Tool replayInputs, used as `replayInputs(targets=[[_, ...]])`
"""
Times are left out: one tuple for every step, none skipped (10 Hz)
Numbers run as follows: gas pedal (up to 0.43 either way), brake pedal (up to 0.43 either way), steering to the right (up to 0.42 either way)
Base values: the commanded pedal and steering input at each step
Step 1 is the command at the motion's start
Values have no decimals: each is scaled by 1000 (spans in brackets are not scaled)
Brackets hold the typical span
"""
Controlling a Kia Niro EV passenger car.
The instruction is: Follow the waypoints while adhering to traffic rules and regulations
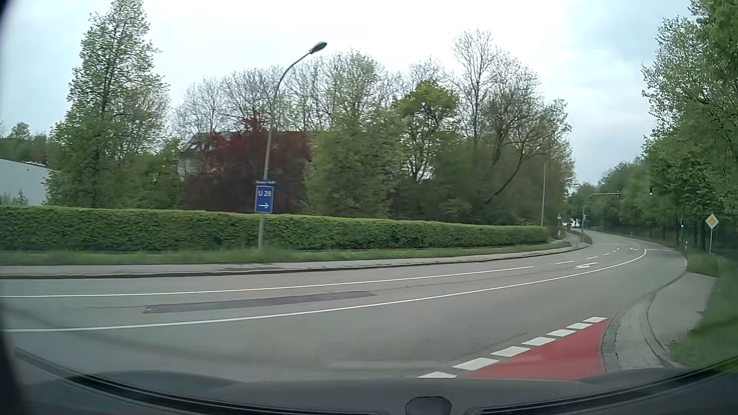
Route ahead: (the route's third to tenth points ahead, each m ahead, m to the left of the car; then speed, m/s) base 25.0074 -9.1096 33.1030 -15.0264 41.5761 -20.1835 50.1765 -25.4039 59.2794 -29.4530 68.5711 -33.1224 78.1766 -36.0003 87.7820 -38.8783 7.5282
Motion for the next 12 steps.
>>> replayInputs(targets=[[79,0,252],[130,0,250],[138,0,247],[150,0,246],[150,0,248],[177,0,248],[189,0,248],[197,0,245],[197,0,236],[240,0,220],[248,0,207],[287,0,192]])
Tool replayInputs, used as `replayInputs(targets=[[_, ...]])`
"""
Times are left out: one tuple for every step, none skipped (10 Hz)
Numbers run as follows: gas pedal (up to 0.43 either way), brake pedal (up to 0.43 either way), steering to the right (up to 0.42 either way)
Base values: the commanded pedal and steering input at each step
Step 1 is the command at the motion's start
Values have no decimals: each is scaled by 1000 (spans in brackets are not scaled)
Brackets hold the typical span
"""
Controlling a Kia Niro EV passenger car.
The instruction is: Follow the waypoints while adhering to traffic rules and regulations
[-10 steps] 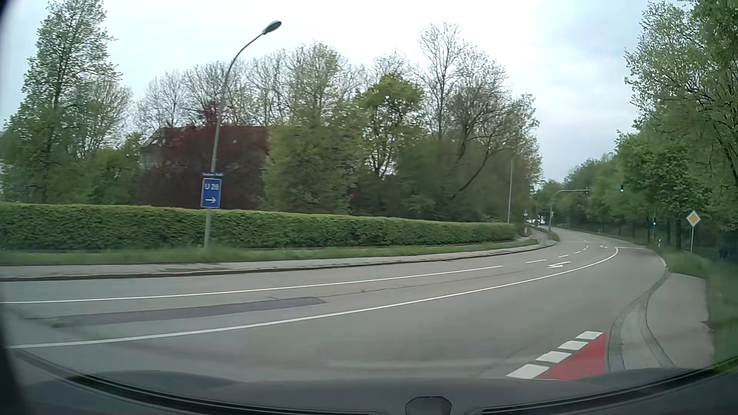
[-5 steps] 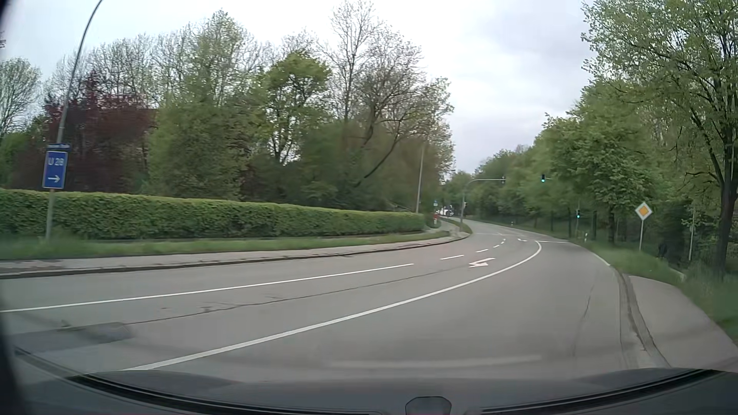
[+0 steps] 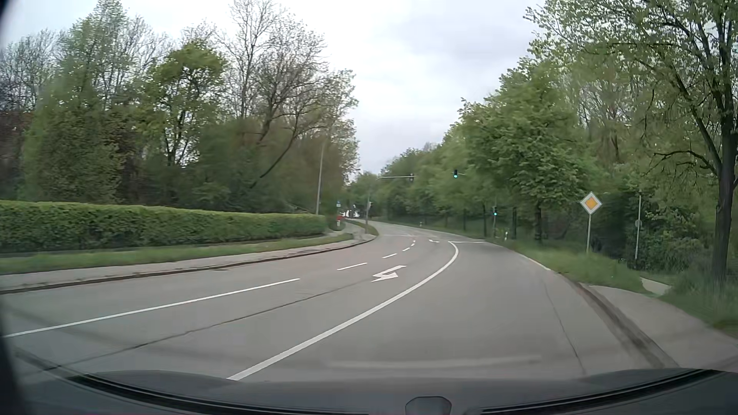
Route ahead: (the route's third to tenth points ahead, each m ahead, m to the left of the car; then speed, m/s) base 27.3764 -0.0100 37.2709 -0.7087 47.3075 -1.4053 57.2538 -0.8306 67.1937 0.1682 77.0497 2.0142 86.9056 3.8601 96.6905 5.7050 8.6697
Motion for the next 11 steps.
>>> replayInputs(targets=[[319,0,174],[350,0,160],[358,0,140],[358,0,114],[378,0,91],[378,0,67],[378,0,52],[378,0,37],[378,0,25],[378,0,10],[378,0,1]])
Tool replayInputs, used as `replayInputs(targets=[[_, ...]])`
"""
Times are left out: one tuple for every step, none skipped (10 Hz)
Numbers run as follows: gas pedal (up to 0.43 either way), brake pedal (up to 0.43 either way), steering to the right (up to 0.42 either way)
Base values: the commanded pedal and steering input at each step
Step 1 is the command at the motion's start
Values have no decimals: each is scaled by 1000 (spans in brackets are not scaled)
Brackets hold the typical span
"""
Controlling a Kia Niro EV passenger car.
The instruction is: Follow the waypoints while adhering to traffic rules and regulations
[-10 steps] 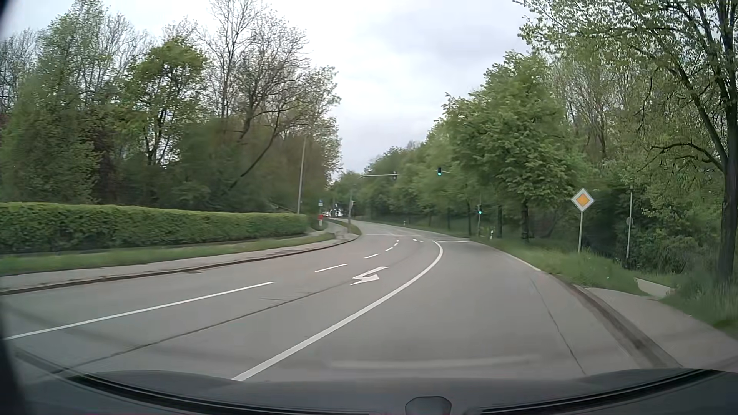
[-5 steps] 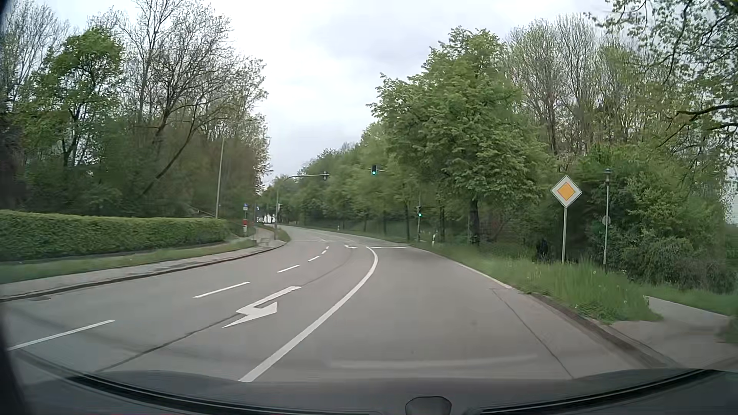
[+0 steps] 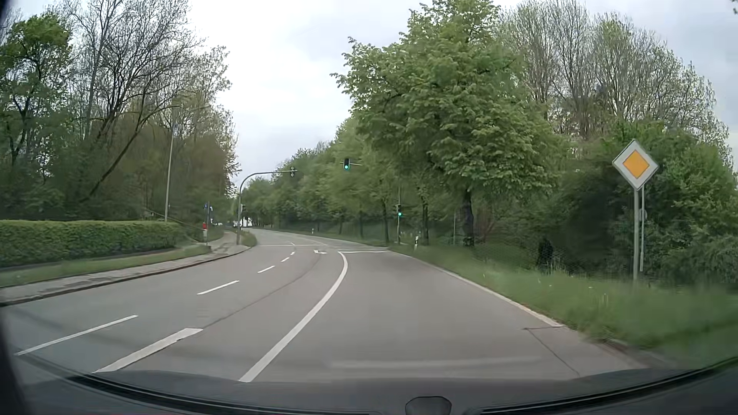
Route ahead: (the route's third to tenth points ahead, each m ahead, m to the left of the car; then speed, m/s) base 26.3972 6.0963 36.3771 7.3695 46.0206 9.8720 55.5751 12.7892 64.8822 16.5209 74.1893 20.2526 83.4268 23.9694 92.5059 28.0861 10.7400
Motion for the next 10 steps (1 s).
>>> replayInputs(targets=[[378,0,-1],[370,0,-1],[370,0,-1],[370,0,-2],[370,0,-9],[370,0,-15],[358,0,-19],[319,0,-24],[319,0,-28],[287,0,-29]])
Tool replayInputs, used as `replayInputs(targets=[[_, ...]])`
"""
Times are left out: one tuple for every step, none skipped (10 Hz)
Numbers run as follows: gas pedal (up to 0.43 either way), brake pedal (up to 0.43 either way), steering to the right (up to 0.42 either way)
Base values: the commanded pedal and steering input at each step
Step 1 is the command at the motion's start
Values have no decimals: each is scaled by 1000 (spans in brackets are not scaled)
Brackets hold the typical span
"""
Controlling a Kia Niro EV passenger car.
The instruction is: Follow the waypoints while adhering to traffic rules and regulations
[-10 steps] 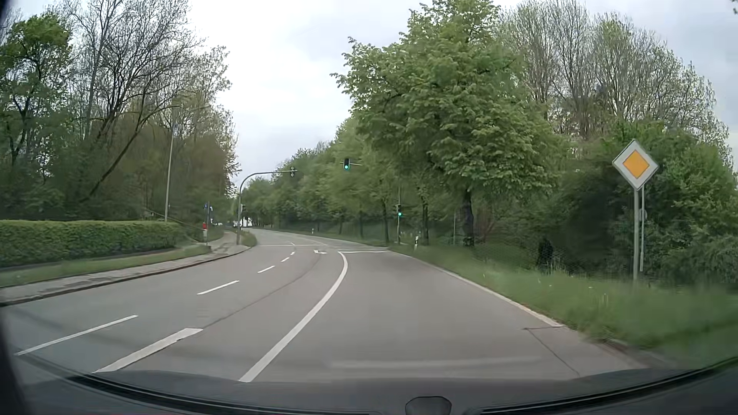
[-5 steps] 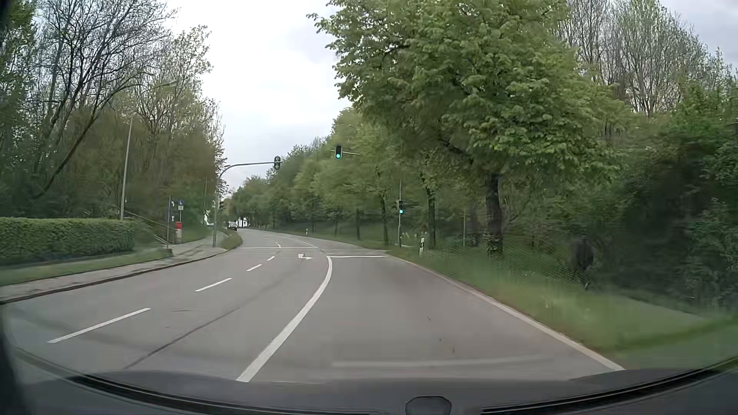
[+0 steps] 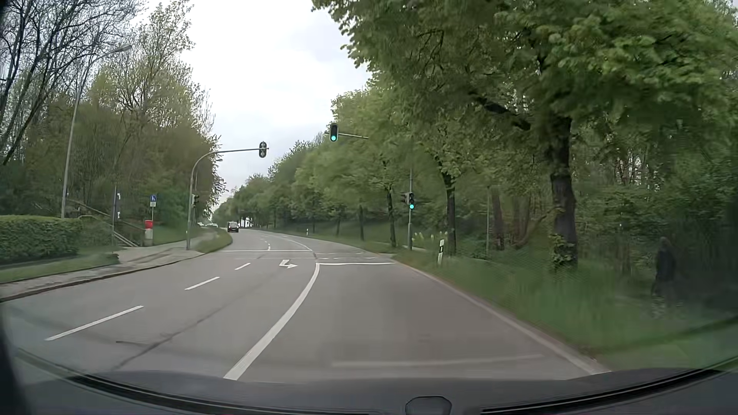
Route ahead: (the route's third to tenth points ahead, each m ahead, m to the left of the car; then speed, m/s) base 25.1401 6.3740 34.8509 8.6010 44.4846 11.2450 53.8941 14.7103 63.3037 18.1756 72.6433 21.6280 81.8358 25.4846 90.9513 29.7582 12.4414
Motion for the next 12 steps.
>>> replayInputs(targets=[[268,0,-31],[268,0,-35],[248,0,-38],[240,0,-38],[220,0,-38],[189,0,-39],[177,0,-38],[169,0,-39],[157,0,-39],[130,0,-38],[130,0,-39],[130,0,-39]])
